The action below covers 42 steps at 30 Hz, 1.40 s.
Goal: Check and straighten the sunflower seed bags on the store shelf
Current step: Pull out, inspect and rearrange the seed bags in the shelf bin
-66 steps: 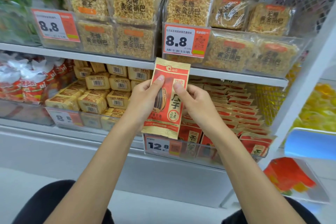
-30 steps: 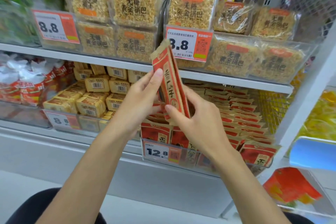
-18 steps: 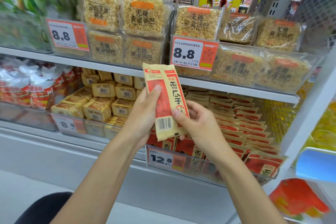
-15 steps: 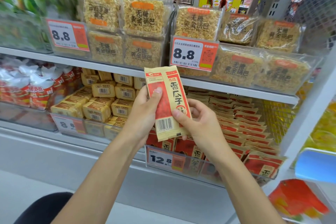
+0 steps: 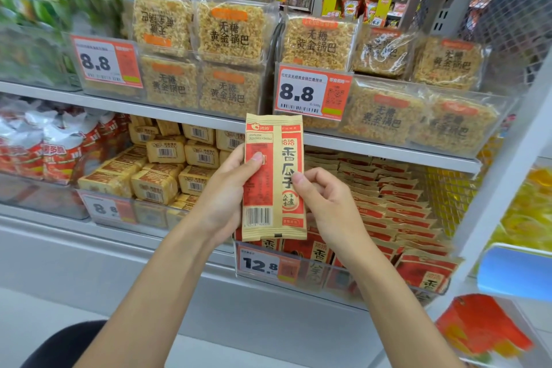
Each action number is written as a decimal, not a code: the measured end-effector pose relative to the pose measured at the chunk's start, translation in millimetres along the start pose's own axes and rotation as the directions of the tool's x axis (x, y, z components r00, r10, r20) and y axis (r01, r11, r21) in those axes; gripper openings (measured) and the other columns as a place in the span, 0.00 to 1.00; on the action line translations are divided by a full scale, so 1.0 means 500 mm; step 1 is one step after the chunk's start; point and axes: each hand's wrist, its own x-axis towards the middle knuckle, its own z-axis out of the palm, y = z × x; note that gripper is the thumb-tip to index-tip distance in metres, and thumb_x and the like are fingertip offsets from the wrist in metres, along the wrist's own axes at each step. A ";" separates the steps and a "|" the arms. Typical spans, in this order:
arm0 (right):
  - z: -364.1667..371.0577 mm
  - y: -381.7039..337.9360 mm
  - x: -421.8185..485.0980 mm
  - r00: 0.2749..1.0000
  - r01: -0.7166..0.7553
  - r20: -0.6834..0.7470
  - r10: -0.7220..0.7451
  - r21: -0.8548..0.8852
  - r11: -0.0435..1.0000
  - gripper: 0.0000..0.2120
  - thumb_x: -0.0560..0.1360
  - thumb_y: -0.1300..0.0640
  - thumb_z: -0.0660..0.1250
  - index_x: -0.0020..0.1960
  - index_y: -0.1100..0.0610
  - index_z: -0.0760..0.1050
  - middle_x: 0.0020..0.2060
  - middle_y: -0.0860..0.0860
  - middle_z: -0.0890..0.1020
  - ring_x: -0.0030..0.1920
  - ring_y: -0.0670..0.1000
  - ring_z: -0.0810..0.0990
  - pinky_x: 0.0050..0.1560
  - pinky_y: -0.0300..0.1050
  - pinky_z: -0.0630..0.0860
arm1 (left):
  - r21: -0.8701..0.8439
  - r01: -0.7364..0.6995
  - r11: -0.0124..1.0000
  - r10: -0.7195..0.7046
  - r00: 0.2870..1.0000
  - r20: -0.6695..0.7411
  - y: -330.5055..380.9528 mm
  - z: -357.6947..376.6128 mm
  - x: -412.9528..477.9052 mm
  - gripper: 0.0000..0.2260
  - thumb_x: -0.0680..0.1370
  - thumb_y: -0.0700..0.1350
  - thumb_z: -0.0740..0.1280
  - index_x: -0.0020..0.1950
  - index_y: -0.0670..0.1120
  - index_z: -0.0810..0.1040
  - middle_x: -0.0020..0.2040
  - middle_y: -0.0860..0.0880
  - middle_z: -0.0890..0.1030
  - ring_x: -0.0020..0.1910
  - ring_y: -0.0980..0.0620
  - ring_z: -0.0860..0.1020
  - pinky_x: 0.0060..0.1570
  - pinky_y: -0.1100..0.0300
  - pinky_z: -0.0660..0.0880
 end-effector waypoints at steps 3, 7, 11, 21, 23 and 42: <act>-0.003 -0.001 -0.002 0.998 0.041 -0.038 -0.053 -0.276 0.960 0.11 0.79 0.49 0.64 0.57 0.55 0.73 0.45 0.47 0.86 0.42 0.43 0.84 0.40 0.41 0.80 | -0.011 -0.010 1.000 0.010 0.999 0.030 0.003 -0.003 -0.002 0.13 0.83 0.43 0.58 0.68 0.46 0.73 0.57 0.43 0.84 0.54 0.46 0.84 0.49 0.51 0.82; -0.005 -0.006 -0.002 0.931 0.245 -0.058 -0.361 -0.632 0.735 0.25 0.78 0.50 0.66 0.74 0.43 0.64 0.58 0.39 0.75 0.50 0.40 0.77 0.50 0.42 0.78 | -0.006 -0.026 1.000 0.027 0.996 0.090 0.000 0.005 -0.005 0.14 0.84 0.45 0.56 0.68 0.48 0.74 0.59 0.46 0.83 0.58 0.49 0.82 0.52 0.54 0.81; -0.005 -0.010 -0.002 0.965 0.226 -0.006 -0.264 -0.497 0.838 0.28 0.77 0.38 0.61 0.75 0.41 0.63 0.68 0.38 0.72 0.65 0.40 0.73 0.65 0.51 0.74 | -0.050 0.018 0.999 -0.009 0.987 0.160 0.004 0.008 -0.003 0.21 0.84 0.54 0.51 0.70 0.47 0.75 0.61 0.44 0.82 0.60 0.49 0.80 0.59 0.51 0.78; -0.021 -0.047 -0.006 0.974 0.185 0.111 -0.197 0.106 0.977 0.14 0.81 0.62 0.61 0.64 0.54 0.75 0.57 0.49 0.84 0.56 0.50 0.83 0.56 0.46 0.80 | 0.151 -0.192 0.970 0.182 0.980 0.080 0.014 0.000 0.003 0.22 0.73 0.43 0.71 0.67 0.47 0.75 0.59 0.46 0.83 0.56 0.49 0.82 0.49 0.57 0.80; -0.024 -0.034 0.003 0.979 0.181 0.066 -0.192 0.137 0.974 0.14 0.80 0.63 0.62 0.65 0.56 0.74 0.57 0.52 0.83 0.56 0.53 0.83 0.56 0.50 0.81 | 0.152 -0.175 0.973 0.160 0.981 0.108 0.015 0.004 0.000 0.17 0.76 0.42 0.67 0.66 0.44 0.77 0.57 0.45 0.84 0.54 0.47 0.83 0.49 0.56 0.81; -0.026 0.004 0.082 0.925 0.336 -0.090 -0.369 -0.257 0.906 0.14 0.76 0.63 0.70 0.61 0.54 0.78 0.52 0.44 0.84 0.54 0.41 0.82 0.57 0.40 0.79 | 0.350 -0.292 0.890 0.291 0.955 0.059 0.039 -0.054 0.068 0.12 0.79 0.37 0.67 0.60 0.49 0.80 0.56 0.49 0.84 0.59 0.49 0.81 0.59 0.49 0.78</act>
